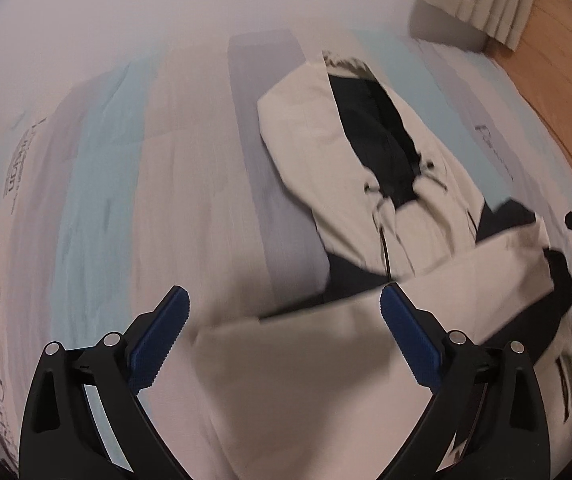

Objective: Fold large clothes
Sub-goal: 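Grasp the jacket hem with the left gripper while the right gripper grasps it too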

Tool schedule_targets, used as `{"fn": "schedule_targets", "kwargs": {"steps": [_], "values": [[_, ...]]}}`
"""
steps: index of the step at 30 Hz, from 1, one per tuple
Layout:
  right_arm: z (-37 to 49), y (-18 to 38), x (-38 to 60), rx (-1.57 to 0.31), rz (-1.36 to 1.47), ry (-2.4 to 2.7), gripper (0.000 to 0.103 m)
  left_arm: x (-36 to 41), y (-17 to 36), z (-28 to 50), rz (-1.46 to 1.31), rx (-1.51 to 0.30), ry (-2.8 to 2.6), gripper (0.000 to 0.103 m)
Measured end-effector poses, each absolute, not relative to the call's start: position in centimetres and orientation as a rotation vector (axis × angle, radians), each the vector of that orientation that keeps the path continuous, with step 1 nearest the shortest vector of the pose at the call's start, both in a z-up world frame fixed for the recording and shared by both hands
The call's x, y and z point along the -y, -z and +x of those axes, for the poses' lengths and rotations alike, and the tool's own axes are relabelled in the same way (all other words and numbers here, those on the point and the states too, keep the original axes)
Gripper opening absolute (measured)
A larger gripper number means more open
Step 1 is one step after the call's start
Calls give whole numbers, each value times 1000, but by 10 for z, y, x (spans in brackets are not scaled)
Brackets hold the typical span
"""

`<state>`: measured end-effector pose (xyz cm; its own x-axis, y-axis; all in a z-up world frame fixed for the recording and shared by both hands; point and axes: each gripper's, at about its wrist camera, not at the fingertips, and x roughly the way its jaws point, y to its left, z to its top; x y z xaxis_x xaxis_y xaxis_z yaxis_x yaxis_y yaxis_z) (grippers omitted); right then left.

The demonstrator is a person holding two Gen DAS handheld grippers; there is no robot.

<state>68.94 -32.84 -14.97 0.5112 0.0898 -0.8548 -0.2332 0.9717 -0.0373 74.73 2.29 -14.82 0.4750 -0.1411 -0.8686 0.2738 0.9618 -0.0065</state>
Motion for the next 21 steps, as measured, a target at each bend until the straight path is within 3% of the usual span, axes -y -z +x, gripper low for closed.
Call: {"fn": "schedule_targets", "kwargs": {"steps": [2, 21], "values": [[707, 151, 321, -1001, -135, -225, 81, -21, 147, 760, 124, -1047, 261, 95], [872, 213, 302, -1067, -2, -289, 81, 5, 194, 898, 48, -1109, 351, 95]]}}
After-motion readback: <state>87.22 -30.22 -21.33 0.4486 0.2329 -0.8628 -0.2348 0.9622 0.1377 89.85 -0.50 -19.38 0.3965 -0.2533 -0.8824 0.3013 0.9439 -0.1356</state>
